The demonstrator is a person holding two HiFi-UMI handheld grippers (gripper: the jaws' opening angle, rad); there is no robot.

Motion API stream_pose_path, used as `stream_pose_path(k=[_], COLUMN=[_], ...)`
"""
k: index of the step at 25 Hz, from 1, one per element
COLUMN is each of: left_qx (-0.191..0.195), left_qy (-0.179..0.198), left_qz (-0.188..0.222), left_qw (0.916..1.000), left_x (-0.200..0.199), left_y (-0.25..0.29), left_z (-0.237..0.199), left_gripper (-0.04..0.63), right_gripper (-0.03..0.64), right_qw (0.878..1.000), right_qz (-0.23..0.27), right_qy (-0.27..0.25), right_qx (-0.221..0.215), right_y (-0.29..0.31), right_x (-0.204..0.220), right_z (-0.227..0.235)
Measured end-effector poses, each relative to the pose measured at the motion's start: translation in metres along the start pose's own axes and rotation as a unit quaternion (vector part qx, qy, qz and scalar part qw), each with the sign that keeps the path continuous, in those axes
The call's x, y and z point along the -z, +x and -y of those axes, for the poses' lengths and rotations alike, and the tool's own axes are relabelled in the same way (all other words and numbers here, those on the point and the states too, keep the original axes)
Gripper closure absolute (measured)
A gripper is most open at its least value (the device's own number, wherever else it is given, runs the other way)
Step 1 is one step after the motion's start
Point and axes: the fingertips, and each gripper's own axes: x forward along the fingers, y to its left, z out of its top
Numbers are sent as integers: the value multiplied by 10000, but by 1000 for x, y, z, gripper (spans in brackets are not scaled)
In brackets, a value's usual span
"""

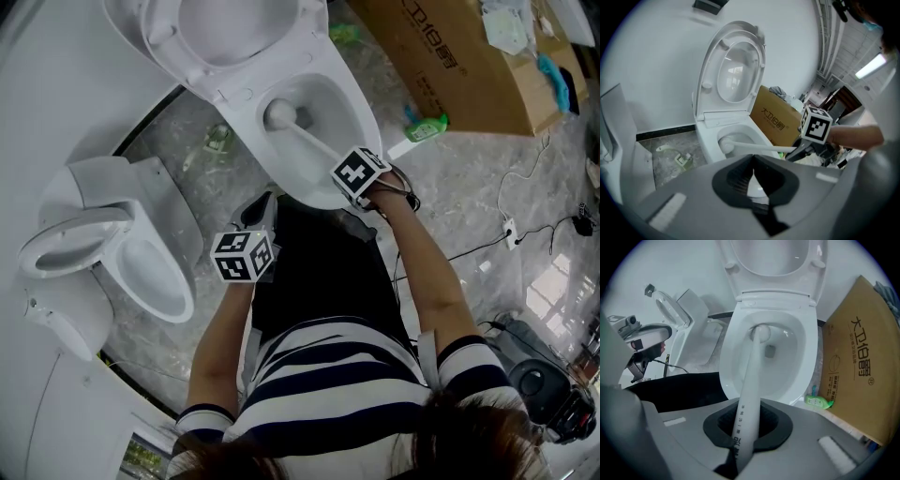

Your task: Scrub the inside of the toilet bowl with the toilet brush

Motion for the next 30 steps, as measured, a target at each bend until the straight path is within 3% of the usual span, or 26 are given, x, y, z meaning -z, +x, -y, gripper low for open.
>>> stream_pose_path(k=[7, 19, 30], left_qx=[58, 105, 152], left_qy=[43, 99, 74], left_qz=[29, 188, 379], left_qw=[10000, 9997, 9991], left_x=[-5, -25, -35], left_y=[2, -3, -21], left_z=[8, 27, 52], left_gripper=[595, 595, 595], right_gripper=[592, 592, 592], right_qw=[9981, 9949, 9917], right_qz=[212, 475, 1093], right_qy=[574, 881, 582], right_qx=[-26, 78, 353], right_y=[-5, -40, -94], right_x=[16, 62, 81], right_z=[9, 5, -6])
